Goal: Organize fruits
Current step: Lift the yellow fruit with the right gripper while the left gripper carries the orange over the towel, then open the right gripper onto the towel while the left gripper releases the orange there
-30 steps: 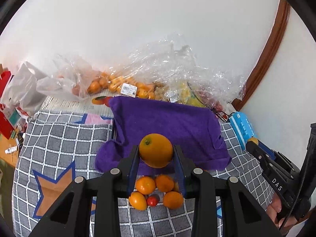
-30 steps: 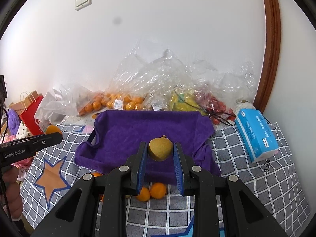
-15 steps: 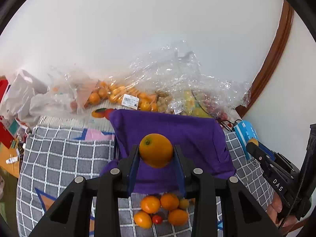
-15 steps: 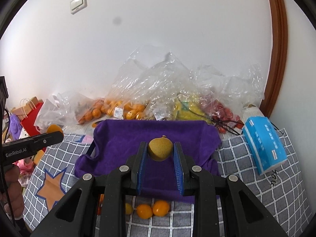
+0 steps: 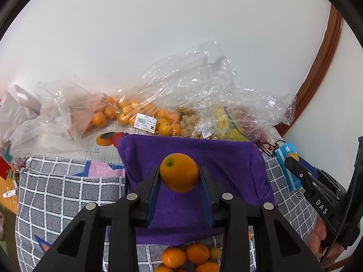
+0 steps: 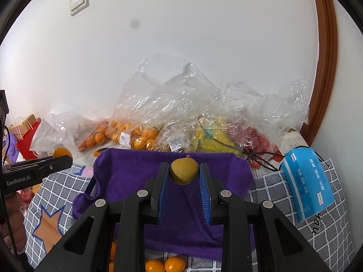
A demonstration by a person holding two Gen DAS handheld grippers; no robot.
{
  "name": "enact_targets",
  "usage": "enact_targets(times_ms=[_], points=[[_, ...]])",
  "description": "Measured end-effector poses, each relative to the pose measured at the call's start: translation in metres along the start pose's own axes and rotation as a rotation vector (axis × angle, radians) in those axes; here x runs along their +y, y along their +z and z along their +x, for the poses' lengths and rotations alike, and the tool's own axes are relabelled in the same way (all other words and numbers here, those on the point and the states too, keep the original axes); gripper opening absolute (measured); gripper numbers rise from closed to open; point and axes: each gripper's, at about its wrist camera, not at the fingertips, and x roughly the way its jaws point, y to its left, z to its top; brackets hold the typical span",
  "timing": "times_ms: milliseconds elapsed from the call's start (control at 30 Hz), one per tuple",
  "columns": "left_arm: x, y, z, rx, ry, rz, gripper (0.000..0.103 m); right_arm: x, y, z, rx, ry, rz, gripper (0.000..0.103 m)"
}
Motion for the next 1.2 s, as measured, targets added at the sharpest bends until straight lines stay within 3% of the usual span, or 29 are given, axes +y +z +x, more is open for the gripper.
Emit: enact_targets(times_ms=[467,1200], points=[[0.016,0.004,0.065,0.074,-0.023,-0.023,0.032,-0.013,-0.010,0.056,0.064,-0.017,0.003,0.026],[0.024,-0.001,0.148,0.223,0.037,-0.029,0.032,-0.035,-0.041,0.139,0.229,-0.011,0.035,0.026]])
